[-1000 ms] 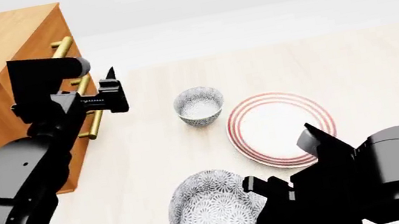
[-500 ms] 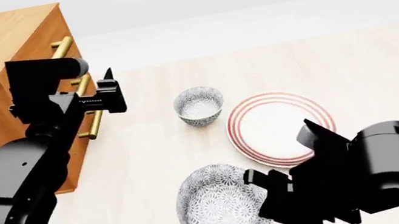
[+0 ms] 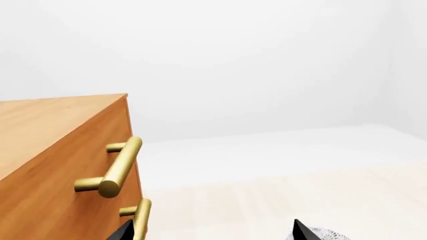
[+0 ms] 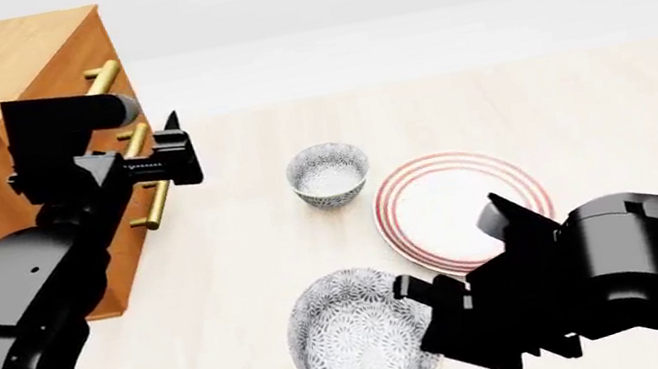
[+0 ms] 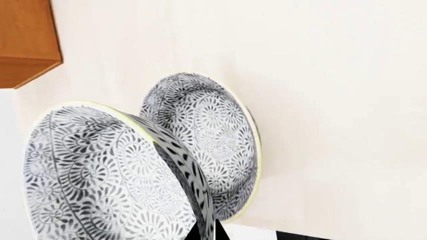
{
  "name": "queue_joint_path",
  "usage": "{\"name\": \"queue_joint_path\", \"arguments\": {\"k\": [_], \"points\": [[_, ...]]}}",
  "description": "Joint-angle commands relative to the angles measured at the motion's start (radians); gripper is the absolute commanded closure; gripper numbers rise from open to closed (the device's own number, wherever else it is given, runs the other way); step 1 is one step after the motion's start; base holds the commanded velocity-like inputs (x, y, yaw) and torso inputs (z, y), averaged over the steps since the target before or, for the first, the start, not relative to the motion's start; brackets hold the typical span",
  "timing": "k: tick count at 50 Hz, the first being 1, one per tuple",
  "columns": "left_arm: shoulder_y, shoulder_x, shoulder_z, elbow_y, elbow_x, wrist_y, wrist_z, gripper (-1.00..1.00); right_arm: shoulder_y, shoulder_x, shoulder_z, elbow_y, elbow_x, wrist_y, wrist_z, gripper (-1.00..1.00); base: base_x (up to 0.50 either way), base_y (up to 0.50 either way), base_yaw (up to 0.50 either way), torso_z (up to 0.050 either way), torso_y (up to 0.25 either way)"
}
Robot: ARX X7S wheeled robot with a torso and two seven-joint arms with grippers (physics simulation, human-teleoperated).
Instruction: Stack the bowl in the middle on the bowl at the back.
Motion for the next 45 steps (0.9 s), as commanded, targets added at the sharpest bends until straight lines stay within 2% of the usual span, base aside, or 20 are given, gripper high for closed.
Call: {"name": "queue_joint_path", "arguments": {"k": [1, 45], "points": [[-0.002, -0.003, -0.001, -0.004, 0.000, 0.003, -0.003, -1.00, 0.017, -0.019, -0.008, 0.035, -0.008, 0.017, -0.016, 1.00, 0.00, 0.00, 0.00, 0.000, 0.000], [-0.003, -0.010, 0.002, -0.019, -0.001, 0.010, -0.012, -1.00, 0.024, -0.052, -0.048, 0.108, -0.040, 0.037, -0.038, 1.00, 0.00, 0.00, 0.00, 0.000, 0.000]]}}
